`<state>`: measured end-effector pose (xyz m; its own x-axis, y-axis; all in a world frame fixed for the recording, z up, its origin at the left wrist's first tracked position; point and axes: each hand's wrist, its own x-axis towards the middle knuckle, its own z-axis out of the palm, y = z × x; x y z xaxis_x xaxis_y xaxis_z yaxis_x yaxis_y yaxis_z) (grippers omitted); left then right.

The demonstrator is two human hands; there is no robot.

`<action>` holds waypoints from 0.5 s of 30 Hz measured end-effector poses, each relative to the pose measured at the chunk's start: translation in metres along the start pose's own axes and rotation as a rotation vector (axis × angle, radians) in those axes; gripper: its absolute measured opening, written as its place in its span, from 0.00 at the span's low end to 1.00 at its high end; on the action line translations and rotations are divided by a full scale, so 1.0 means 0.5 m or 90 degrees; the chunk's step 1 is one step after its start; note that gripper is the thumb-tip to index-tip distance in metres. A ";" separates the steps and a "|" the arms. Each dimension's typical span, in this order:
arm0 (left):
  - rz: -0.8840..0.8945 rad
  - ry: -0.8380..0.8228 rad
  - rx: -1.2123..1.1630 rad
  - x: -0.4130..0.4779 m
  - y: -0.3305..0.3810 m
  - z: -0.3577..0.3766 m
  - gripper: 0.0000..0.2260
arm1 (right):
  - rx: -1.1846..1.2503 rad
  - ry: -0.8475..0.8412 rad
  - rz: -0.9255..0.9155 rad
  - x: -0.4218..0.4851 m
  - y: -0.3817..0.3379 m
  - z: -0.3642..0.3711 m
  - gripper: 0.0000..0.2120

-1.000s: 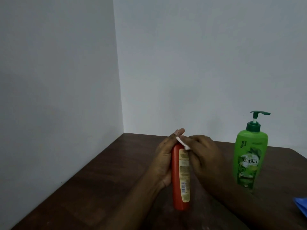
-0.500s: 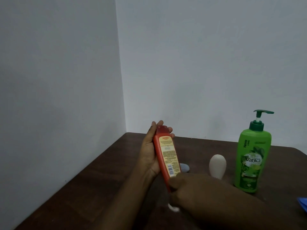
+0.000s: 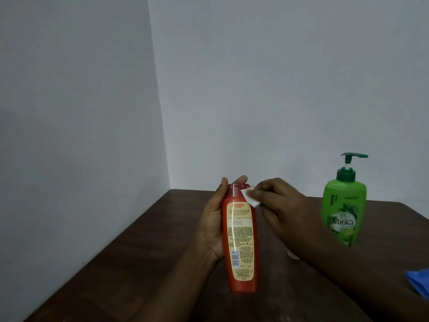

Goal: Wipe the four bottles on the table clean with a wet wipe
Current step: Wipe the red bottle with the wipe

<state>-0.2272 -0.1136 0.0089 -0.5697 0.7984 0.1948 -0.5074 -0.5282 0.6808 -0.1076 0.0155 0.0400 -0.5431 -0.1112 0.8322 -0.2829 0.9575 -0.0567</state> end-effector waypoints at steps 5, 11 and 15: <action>0.069 0.030 -0.031 0.003 0.025 -0.014 0.19 | 0.010 -0.131 -0.057 -0.015 -0.022 0.015 0.14; 0.161 0.093 -0.030 0.002 0.061 -0.048 0.17 | 0.074 -0.435 -0.082 -0.001 -0.048 -0.014 0.14; 0.146 0.060 -0.044 0.007 0.060 -0.050 0.16 | 0.196 -0.592 -0.049 0.027 -0.047 -0.084 0.11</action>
<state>-0.2604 -0.1341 0.0123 -0.7316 0.6261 0.2698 -0.3984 -0.7137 0.5761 -0.0751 0.0026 0.0759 -0.8831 -0.4621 0.0812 -0.4656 0.8422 -0.2717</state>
